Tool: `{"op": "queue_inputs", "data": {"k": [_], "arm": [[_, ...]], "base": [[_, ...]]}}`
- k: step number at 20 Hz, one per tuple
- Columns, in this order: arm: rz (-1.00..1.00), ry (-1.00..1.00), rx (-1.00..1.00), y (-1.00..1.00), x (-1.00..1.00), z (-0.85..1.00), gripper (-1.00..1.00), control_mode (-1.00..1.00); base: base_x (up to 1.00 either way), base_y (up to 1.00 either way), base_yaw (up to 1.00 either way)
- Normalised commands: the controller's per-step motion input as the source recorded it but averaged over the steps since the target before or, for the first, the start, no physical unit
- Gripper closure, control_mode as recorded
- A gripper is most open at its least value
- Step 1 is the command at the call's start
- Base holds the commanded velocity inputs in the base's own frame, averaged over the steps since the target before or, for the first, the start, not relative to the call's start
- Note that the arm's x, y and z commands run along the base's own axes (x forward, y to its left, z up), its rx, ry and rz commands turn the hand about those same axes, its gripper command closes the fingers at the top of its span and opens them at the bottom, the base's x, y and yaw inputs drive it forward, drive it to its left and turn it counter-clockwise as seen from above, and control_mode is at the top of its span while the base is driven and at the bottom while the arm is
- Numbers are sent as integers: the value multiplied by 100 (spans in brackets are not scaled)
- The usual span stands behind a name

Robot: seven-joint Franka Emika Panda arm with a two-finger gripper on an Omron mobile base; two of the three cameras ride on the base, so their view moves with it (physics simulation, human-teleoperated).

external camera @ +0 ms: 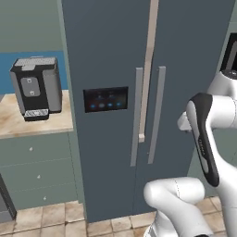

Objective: Take the lemon wedge from the fridge and place it on the plate with fish on the dining counter.

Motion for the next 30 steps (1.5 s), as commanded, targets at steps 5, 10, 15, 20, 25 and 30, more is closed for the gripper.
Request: {"op": "queue_inputs", "data": {"k": [5,10,15,20,25,30], "arm": [[0,-5,0,-16,36,0,-100,-100],[0,-24,0,-4,70,0,-100,-100],[2,-28,2,0,83,-1,-100,-100],[2,-24,1,0,94,-1,-100,-100],[0,-5,3,27,97,0,-100,-100],[0,3,0,2,20,0,-100,-100]], "base": [[0,0,0],[0,0,0],[0,0,0],[0,0,0],[0,0,0],[0,0,0]]}}
